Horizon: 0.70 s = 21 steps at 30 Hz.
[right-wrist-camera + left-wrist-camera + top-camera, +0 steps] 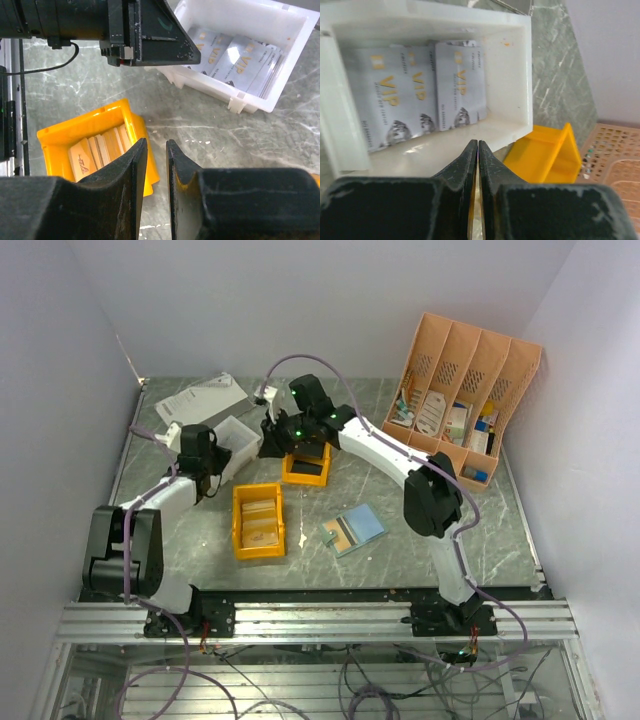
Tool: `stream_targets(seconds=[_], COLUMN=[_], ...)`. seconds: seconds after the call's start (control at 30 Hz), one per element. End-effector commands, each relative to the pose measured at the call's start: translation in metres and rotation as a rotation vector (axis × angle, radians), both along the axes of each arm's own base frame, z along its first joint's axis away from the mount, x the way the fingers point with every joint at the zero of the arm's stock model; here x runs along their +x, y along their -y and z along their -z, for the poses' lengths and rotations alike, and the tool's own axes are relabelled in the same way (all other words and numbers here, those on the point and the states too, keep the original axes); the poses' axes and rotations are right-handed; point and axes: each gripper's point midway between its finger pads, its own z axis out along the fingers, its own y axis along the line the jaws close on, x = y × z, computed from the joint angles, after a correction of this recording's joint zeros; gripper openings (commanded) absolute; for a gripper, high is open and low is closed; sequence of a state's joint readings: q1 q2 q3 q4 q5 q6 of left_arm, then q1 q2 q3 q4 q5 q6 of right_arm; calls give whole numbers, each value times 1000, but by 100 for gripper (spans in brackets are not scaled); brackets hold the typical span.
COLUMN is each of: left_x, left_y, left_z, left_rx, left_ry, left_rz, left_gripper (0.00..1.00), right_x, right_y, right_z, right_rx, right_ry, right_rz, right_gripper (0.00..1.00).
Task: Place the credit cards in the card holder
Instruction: Pick up the credit card from the storage box.
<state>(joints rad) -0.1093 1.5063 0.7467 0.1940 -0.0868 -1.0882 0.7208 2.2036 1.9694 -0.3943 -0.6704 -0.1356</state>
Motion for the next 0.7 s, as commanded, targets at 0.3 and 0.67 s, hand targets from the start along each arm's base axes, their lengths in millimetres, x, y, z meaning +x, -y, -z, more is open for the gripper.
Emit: stream_targets(seconds=[0.3, 0.67], left_x=[-8, -49], left_y=[-15, 34], left_z=[40, 32], left_rx=[354, 225], left_ry=[-281, -199], left_rz=[313, 539], left_gripper=[8, 7], right_x=[-26, -32], right_y=[19, 37], right_z=[-42, -56], right_rx=[56, 45], right_ry=[72, 142], right_rz=[-79, -99], right_gripper=[24, 25])
